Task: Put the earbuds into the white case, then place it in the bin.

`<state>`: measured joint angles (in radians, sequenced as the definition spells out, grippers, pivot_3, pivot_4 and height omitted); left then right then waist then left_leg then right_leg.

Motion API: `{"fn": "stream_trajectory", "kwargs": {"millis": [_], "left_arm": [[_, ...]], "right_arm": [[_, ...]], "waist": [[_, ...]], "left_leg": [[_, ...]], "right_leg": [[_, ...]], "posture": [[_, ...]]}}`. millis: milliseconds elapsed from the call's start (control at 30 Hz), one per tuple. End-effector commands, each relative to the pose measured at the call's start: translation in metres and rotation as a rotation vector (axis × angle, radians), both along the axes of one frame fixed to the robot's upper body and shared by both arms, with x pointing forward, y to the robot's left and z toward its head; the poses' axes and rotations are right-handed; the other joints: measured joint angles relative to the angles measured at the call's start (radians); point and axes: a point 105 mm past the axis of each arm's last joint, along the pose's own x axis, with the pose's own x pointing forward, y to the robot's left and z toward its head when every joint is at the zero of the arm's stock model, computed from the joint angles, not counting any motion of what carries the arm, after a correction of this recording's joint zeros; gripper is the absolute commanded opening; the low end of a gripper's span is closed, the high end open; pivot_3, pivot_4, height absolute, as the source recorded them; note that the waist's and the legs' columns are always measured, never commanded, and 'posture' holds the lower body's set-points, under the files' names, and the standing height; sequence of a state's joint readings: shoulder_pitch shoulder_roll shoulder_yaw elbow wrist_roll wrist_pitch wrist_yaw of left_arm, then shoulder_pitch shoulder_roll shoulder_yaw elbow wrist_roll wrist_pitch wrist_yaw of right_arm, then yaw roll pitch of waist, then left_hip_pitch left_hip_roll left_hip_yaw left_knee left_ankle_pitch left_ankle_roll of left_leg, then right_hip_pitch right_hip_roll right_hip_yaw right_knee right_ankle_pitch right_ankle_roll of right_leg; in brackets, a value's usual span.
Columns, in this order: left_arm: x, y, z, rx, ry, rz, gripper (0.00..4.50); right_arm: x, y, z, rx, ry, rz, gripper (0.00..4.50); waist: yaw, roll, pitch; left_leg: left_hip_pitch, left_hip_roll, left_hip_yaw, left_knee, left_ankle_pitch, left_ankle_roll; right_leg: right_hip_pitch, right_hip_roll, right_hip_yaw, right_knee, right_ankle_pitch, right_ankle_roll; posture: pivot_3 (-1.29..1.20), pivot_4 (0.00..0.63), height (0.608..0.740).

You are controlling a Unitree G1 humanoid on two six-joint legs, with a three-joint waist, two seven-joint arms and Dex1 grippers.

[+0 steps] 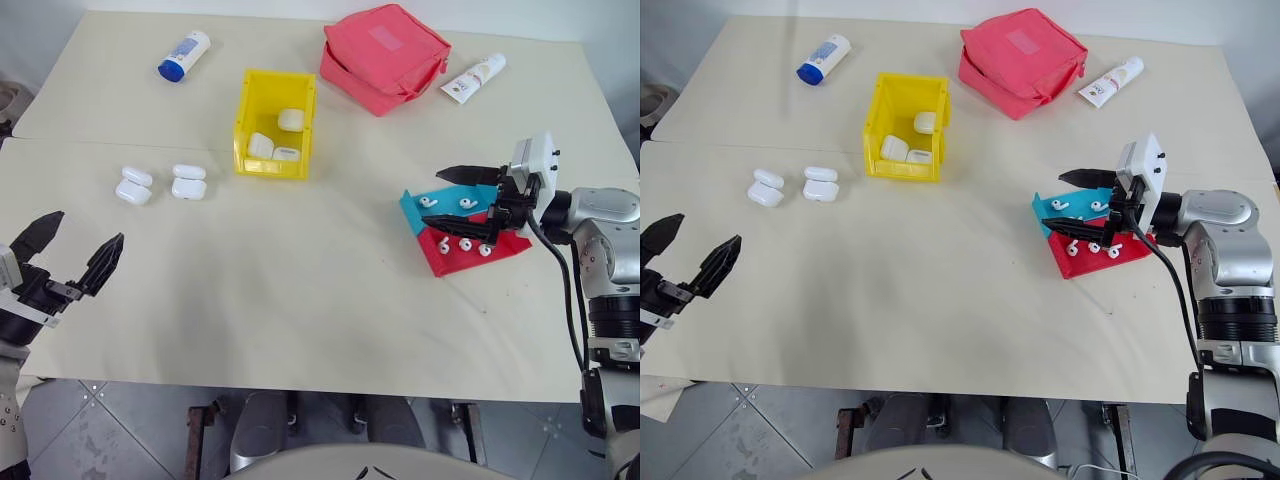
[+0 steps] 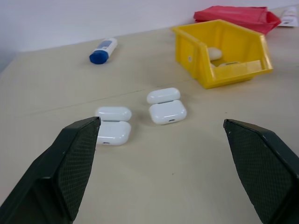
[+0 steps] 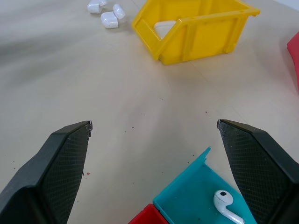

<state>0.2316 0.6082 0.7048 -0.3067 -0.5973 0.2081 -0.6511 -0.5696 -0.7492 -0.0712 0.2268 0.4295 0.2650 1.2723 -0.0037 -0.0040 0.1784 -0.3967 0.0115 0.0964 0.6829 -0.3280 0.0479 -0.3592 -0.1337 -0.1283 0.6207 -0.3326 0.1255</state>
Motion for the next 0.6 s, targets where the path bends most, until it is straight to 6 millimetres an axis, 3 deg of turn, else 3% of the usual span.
{"fn": "stream_trajectory", "kwargs": {"millis": [33, 233, 500, 600], "left_arm": [[-0.005, 0.000, 0.014, 0.033, -0.065, 0.004, 4.49], [-0.011, 0.004, 0.017, -0.004, -0.037, 0.043, 4.49], [-0.054, 0.007, -0.005, -0.029, 0.159, 0.019, 4.49], [-0.052, 0.008, -0.003, -0.014, 0.165, 0.022, 4.49]], "right_arm": [[-0.002, 0.000, 0.006, 0.012, -0.032, 0.008, 4.50], [0.001, 0.001, 0.007, 0.020, -0.033, 0.012, 4.50], [0.008, 0.005, 0.008, 0.027, -0.034, 0.034, 4.50], [0.013, 0.011, 0.008, 0.031, -0.035, 0.056, 4.50]], "waist": [[0.000, 0.000, 0.000], [0.000, 0.000, 0.000], [-0.005, 0.001, 0.000], [-0.007, 0.001, 0.001]], "left_leg": [[0.000, 0.000, 0.000, 0.000, 0.000, 0.000], [0.000, 0.000, 0.000, 0.000, 0.000, 0.000], [0.000, 0.002, 0.001, 0.000, 0.000, -0.001], [0.000, 0.002, 0.002, 0.000, 0.000, -0.001]], "right_leg": [[0.000, 0.000, 0.000, 0.000, 0.000, 0.000], [0.000, 0.000, 0.000, 0.000, 0.000, 0.000], [0.000, 0.000, 0.009, -0.002, 0.000, 0.000], [0.000, 0.001, 0.010, -0.003, 0.000, -0.001]], "posture": [[0.00, 0.150, 0.740], [0.00, 0.150, 0.740], [0.00, 0.150, 0.740], [0.00, 0.150, 0.740]]}}
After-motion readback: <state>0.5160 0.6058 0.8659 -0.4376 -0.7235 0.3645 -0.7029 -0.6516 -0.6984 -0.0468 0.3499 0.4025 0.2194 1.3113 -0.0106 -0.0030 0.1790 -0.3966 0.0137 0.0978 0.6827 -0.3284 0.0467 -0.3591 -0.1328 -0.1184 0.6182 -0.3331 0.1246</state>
